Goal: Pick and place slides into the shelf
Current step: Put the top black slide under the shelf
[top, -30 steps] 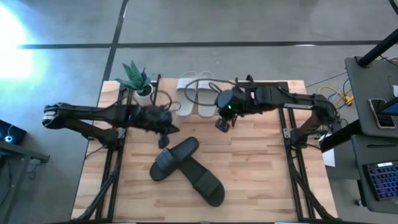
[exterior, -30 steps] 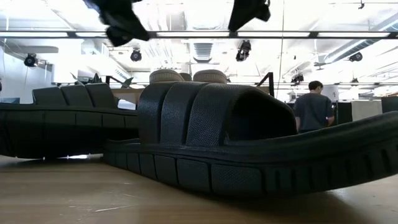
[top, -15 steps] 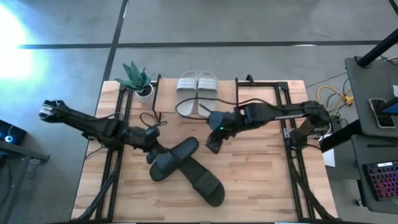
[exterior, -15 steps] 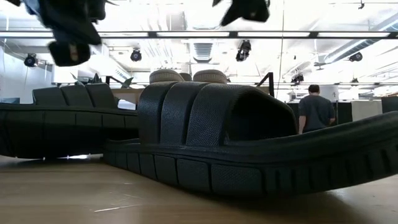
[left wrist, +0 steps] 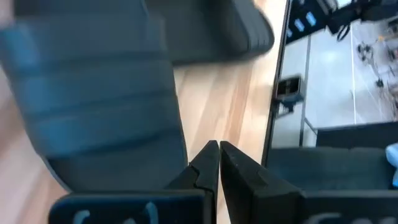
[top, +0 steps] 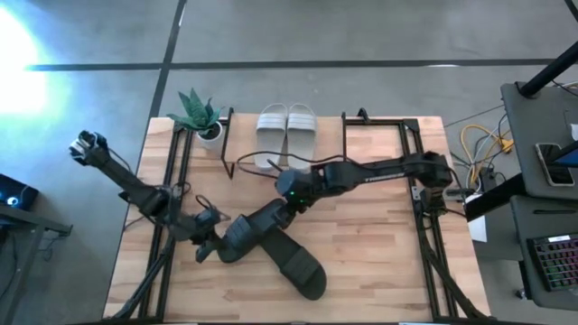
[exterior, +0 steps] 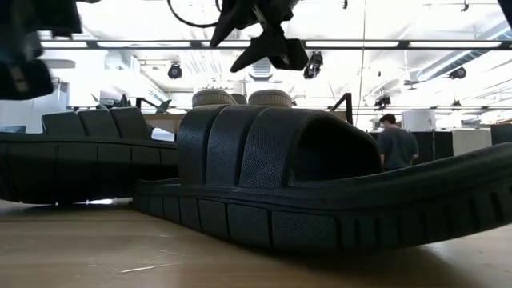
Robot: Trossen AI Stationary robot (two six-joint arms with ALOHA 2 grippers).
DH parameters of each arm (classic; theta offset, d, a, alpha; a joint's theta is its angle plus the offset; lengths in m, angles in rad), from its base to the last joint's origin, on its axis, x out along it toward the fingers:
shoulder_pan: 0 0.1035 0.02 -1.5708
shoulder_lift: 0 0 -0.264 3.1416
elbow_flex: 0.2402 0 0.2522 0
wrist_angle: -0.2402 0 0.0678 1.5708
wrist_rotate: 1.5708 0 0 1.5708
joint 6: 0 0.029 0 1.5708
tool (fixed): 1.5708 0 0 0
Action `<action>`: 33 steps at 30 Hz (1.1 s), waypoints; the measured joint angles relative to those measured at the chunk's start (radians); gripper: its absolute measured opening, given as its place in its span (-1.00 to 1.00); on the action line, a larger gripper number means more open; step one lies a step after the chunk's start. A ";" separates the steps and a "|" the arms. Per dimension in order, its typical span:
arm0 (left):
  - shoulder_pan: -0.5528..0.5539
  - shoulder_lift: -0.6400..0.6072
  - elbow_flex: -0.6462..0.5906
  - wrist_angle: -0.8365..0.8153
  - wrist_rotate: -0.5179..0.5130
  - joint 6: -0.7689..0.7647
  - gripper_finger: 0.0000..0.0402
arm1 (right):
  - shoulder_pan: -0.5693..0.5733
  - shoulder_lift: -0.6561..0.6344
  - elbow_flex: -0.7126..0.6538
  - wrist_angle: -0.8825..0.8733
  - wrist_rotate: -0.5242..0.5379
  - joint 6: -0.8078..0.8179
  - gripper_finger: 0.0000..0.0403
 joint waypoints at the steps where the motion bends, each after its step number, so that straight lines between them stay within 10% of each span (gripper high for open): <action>1: -0.014 0.008 -0.004 0.003 0.001 -0.010 -1.00 | 0.002 0.002 0.000 0.000 0.000 0.008 -0.11; 21: -0.057 0.343 -0.060 0.429 0.032 -0.058 -1.00 | 0.000 0.007 0.000 -0.039 0.089 0.018 -0.12; 33: -0.059 0.507 -0.059 0.267 -0.015 -0.160 -1.00 | -0.008 0.007 0.000 -0.056 0.092 -0.032 -0.12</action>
